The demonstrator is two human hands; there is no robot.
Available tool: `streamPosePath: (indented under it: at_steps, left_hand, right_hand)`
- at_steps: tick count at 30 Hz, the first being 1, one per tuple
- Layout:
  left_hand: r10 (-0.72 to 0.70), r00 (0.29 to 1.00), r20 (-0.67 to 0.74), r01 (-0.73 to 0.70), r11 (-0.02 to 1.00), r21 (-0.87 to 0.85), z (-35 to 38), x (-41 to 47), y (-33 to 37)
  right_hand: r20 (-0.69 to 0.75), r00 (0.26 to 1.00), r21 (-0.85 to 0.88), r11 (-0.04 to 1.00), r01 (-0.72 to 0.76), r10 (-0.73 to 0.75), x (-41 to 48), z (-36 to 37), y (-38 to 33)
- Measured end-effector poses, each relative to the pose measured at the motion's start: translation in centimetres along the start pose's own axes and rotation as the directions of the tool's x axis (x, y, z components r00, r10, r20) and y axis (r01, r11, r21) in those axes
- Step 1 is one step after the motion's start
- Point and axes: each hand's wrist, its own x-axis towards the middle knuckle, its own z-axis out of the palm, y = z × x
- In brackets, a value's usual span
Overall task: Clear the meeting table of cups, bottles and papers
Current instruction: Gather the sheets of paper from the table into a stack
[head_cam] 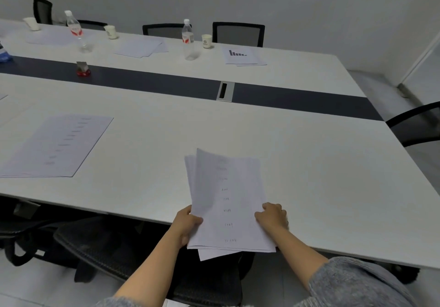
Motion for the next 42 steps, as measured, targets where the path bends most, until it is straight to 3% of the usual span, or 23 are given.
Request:
streamPosePath:
  at_steps: [2, 3, 5, 6, 12, 15, 23, 28, 35, 42]
  left_hand:
    - [0.095, 0.995, -0.007, -0.095, 0.994, -0.054, -0.1, -0.3, 0.6]
    - [0.148, 0.989, 0.001, -0.147, 0.986, -0.075, -0.2, -0.4, 0.8]
    - [0.262, 0.965, 0.025, -0.258, 0.961, -0.097, -0.5, -0.8, 1.8]
    - [0.316, 0.948, 0.035, -0.311, 0.945, -0.101, -0.7, -1.0, 2.5]
    - [0.558, 0.819, 0.137, -0.547, 0.830, -0.109, -2.6, -1.5, 8.7]
    - [0.606, 0.779, 0.162, -0.591, 0.795, -0.135, -3.0, -1.6, 10.8]
    - [0.666, 0.746, 0.001, -0.661, 0.739, -0.130, -1.7, -2.2, 11.2]
    - [0.699, 0.705, 0.118, -0.698, 0.714, -0.059, -2.4, -3.1, 12.7]
    - [0.722, 0.665, 0.192, -0.737, 0.676, 0.011, -2.2, -3.8, 13.6]
    - [0.666, 0.745, 0.029, -0.658, 0.742, -0.129, -0.9, -3.5, 11.6]
  right_hand:
    - [0.010, 1.000, 0.216, 0.976, 0.004, -0.006, 0.5, -0.8, 0.0]
    - [0.031, 0.999, 0.404, 0.915, 0.009, -0.023, 0.9, -1.4, -0.3]
    - [0.081, 0.991, 0.745, 0.667, 0.013, -0.110, 1.0, -3.4, -1.4]
    - [0.089, 0.982, 0.823, 0.567, 0.023, -0.169, 0.9, -4.6, -2.1]
    - [-0.036, 0.917, 0.923, 0.338, 0.183, -0.398, 0.6, -10.3, -5.2]
    - [-0.045, 0.896, 0.914, 0.343, 0.215, -0.442, 0.1, -10.5, -6.0]
    - [-0.096, 0.874, 0.928, 0.276, 0.252, -0.476, -0.4, -9.5, -6.8]
    - [-0.130, 0.808, 0.899, 0.275, 0.340, -0.575, -0.7, -11.4, -7.3]
    - [-0.116, 0.813, 0.882, 0.318, 0.349, -0.571, -1.1, -11.7, -7.3]
    - [-0.095, 0.849, 0.905, 0.310, 0.291, -0.519, -1.4, -10.3, -7.8]
